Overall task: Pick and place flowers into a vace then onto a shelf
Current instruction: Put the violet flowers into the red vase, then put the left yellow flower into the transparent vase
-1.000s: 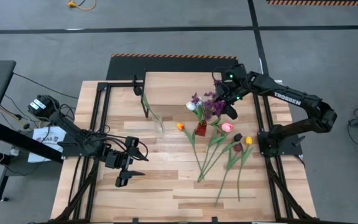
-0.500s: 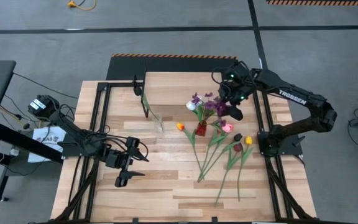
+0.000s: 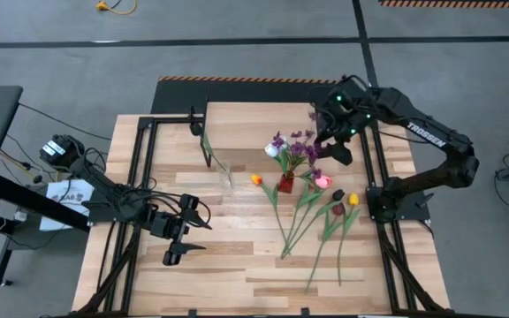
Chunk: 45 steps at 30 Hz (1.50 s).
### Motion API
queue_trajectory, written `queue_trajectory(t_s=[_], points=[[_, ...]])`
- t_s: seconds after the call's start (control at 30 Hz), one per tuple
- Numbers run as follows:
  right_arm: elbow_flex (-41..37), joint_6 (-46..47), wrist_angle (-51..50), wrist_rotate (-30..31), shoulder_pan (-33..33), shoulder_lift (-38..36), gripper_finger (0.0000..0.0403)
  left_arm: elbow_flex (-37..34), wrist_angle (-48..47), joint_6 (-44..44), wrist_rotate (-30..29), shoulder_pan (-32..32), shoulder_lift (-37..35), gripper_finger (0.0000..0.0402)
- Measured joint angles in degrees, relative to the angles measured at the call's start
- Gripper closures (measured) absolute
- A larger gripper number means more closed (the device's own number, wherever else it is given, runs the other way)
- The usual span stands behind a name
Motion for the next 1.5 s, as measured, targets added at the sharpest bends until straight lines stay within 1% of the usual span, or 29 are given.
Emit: queue_trajectory(t_s=[0.17, 0.3, 0.53, 0.57, 0.73, 0.87, 1.0, 1.13, 1.27, 1.37, 1.5], points=[[5.52, 4.45, -4.63, 0.06, -1.31, 0.04, 0.0147, 0.0, 0.0, -0.76, -0.02, 0.0, 0.0, 0.0176], [9.8, 8.96, -9.02, -0.05, -2.56, -0.02, 0.0147, 0.0, -0.33, -3.31, 0.05, 0.0, 0.0, 0.0176], [13.63, 16.1, -19.34, -0.67, -2.85, -0.03, 0.0147, 0.0, -1.32, -7.57, 0.11, 0.0, 0.0, 0.0176], [13.68, 17.29, -19.6, -0.66, -2.72, -0.24, 0.0147, 0.0, -1.33, -7.65, 0.11, 0.0, 0.0, 0.0176], [13.5, 23.31, -19.37, -0.66, -1.01, -3.81, 0.0148, 0.0, -1.38, -8.46, 0.11, 0.0, 0.0, 0.0176], [13.47, 28.23, -19.28, -0.27, 1.33, -8.12, 0.0148, 0.0, -1.38, -8.48, 0.23, 0.0, 0.0, 0.0176], [13.42, 35.84, -19.26, 4.68, 5.41, -12.78, 0.0148, 0.0, -1.33, -6.93, 0.24, 0.0, 0.0, 0.0176], [10.72, 44.56, -19.21, 11.31, 10.29, -17.99, 0.0148, 0.0, -1.33, -5.26, 0.25, -0.01, 0.0, 0.0176], [5.29, 53.8, -16.88, 18.68, 14.52, -22.7, 0.0148, 0.0, -1.33, -7.68, 0.94, -0.13, 0.0, 0.0176], [-1.23, 61.54, -10.27, 23.44, 17.53, -26.62, 0.0148, 0.0, -1.32, -8.91, 2.78, -0.13, 0.0, 0.0176], [-11.11, 64.66, 2.04, 23.92, 21.56, -30.43, 0.0148, 0.0, -1.29, -8.39, 4.49, -0.13, 0.0, 0.0176]])
